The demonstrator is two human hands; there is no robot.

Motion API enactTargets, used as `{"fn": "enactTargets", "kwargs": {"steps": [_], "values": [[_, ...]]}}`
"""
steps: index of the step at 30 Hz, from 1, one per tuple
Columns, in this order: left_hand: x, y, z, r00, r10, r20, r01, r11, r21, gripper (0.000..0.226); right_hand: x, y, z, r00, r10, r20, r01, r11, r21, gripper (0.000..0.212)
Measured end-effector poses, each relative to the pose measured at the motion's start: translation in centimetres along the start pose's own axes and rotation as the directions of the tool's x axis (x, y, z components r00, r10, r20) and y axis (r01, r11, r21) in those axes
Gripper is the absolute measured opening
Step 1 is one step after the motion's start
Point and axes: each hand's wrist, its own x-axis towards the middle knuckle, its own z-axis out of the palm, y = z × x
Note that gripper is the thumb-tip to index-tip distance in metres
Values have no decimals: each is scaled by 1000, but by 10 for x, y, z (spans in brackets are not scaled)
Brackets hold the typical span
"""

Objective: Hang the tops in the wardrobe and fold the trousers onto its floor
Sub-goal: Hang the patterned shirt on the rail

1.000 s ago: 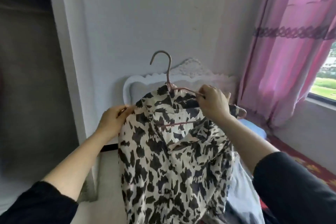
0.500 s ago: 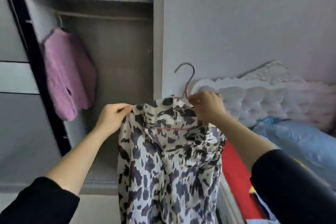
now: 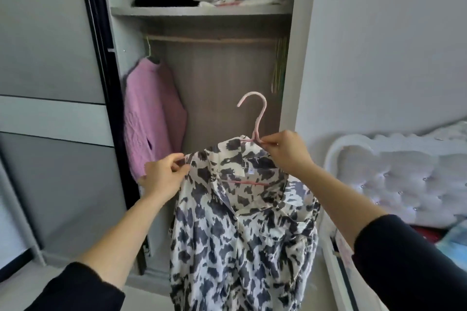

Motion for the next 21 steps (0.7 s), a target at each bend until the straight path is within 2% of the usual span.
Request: {"fn": "enactTargets", "kwargs": {"steps": [2, 5, 9, 11, 14, 18, 21], "values": [[26, -10, 8, 999, 7, -40, -5, 998, 59, 34, 27, -3, 20, 1000, -16, 21, 15, 1000, 27, 17], [76, -27, 17, 990, 9, -143, -7, 1000, 12, 25, 70, -4, 45, 996, -63, 58, 60, 997, 53, 16], [151, -36, 26, 986, -115, -117, 77, 954, -288, 21, 134, -4, 77, 996, -76, 48, 72, 994, 84, 16], [183, -46, 31, 973, -178, -149, 110, 918, -381, 18, 167, 0, 90, 999, -38, 36, 37, 998, 49, 18], [219, -74, 42, 948, -233, -218, 149, 927, -343, 19, 209, 11, 105, 996, 82, -20, -81, 996, 22, 19], [269, -90, 71, 983, -172, -70, 137, 924, -357, 19, 255, 9, 132, 992, 124, -36, -121, 989, 88, 16], [314, -90, 90, 999, -48, 1, 46, 964, -261, 17, 291, 0, 154, 990, 130, -56, -124, 988, 96, 13]]}}
